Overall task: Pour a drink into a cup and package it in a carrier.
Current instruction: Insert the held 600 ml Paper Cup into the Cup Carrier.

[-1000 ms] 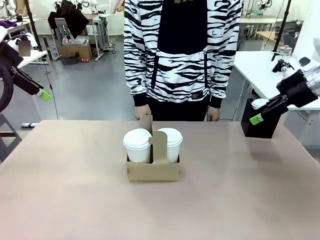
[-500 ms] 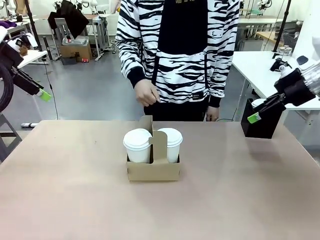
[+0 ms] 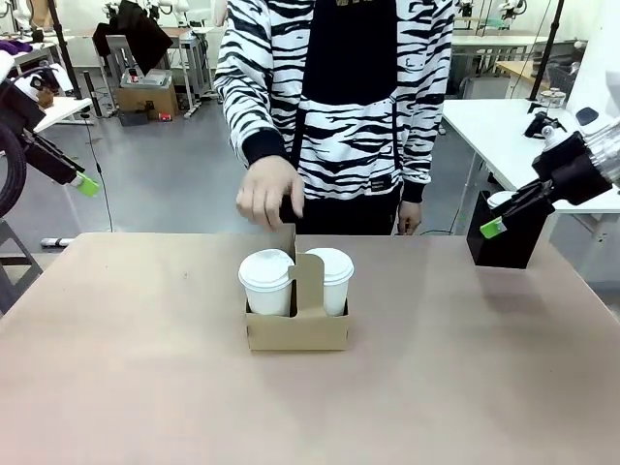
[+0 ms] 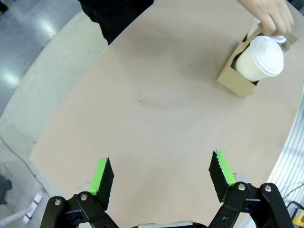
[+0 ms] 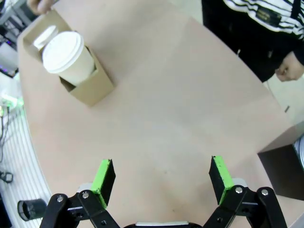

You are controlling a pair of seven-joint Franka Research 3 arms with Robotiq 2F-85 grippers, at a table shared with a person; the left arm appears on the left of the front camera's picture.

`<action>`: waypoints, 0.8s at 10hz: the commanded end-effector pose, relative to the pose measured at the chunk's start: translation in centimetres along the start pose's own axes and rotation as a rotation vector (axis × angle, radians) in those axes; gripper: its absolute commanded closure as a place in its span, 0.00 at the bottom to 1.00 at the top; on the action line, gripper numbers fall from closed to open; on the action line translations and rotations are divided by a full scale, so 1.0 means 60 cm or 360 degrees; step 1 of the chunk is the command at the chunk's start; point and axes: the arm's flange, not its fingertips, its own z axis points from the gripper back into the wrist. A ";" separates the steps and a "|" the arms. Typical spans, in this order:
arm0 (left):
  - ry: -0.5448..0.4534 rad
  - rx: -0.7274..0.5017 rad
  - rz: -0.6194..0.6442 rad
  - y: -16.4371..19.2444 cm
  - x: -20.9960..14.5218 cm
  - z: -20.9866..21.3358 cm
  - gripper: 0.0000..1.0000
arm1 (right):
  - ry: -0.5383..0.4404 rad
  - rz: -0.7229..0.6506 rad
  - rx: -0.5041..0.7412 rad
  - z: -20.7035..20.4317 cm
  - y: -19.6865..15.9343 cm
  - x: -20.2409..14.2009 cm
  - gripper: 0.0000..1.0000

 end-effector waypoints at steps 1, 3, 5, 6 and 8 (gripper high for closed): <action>0.0003 0.0013 0.0004 -0.001 0.001 0.002 0.00 | -0.0002 0.0045 0.0006 0.001 -0.006 -0.001 0.00; 0.0003 0.0013 0.0004 -0.001 0.001 0.002 0.00 | -0.0002 0.0045 0.0006 0.001 -0.006 -0.001 0.00; 0.0003 0.0013 0.0004 -0.001 0.001 0.002 0.00 | -0.0002 0.0045 0.0006 0.001 -0.006 -0.001 0.00; 0.0003 0.0013 0.0004 -0.001 0.001 0.002 0.00 | -0.0002 0.0045 0.0006 0.001 -0.006 -0.001 0.00; 0.0003 0.0013 0.0004 -0.001 0.001 0.002 0.00 | -0.0002 0.0045 0.0006 0.001 -0.006 -0.001 0.00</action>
